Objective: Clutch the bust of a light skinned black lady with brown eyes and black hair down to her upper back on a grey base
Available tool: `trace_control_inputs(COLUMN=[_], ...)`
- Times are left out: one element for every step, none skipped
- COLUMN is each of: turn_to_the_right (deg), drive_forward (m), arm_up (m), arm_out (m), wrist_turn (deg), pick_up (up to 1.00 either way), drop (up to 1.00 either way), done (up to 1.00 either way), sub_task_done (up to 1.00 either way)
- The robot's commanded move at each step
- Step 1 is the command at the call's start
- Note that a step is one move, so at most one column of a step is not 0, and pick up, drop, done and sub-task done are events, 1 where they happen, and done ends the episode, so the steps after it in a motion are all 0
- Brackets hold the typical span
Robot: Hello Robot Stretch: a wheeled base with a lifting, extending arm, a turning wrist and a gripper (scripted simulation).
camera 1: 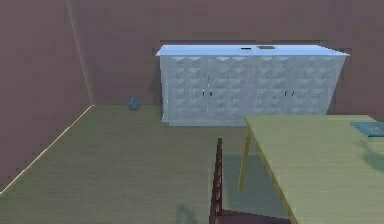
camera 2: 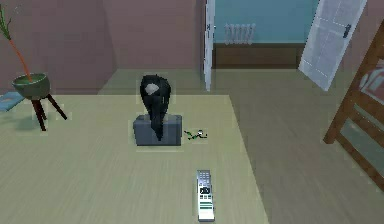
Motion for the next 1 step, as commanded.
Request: trace_control_inputs(turn_to_the_right=[0.0], drive_forward=[0.0], arm_up=[0.38], arm_out=[0.0], wrist_turn=[0.0], pick_up=[0.0], drop=[0.0], done=[0.0], sub_task_done=[0.0])
